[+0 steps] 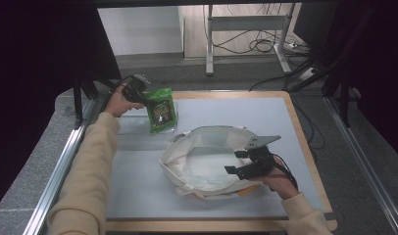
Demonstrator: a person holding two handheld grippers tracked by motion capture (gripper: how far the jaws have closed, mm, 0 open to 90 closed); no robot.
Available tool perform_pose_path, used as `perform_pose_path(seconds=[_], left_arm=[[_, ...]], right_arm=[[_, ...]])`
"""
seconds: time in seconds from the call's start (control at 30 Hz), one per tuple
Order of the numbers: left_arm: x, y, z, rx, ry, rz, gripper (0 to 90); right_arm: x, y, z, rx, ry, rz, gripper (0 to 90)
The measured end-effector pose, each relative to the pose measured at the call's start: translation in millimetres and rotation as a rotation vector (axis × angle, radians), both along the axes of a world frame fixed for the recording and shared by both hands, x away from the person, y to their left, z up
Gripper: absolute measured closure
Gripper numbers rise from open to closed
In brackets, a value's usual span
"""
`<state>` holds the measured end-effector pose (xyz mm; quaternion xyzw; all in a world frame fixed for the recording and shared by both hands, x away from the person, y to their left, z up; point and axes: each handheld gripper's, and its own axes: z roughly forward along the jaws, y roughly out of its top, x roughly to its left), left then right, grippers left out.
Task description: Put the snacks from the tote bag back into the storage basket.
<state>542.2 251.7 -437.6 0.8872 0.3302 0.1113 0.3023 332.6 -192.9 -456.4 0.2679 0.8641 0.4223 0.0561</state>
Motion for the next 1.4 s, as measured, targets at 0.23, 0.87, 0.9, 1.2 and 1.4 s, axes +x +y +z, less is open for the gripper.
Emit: perform_pose_path(seconds=[0.23,0.87,0.9,1.2,1.4], left_arm=[[0.6,-5.9,-3.8,0.040,-0.044,0.042,45.9],[-23.0,5.5,32.6,-0.097,-0.143,0.093,36.3],[-24.8,5.7,32.8,-0.099,-0.137,0.095,36.0],[-45.6,20.7,27.9,-0.145,-0.094,0.185,48.1],[-64.3,30.5,22.4,-0.136,-0.054,0.254,82.1]], right_arm=[[-1.1,-0.1,0.7,0.001,-0.001,0.004,27.7],[-1.5,-2.8,3.1,0.010,-0.008,-0.003,27.6],[-1.6,-2.8,3.3,0.010,-0.010,-0.003,27.7],[-2.2,-2.7,3.8,0.010,-0.009,-0.003,27.6],[-3.2,-1.8,4.5,0.013,-0.010,0.003,27.6]])
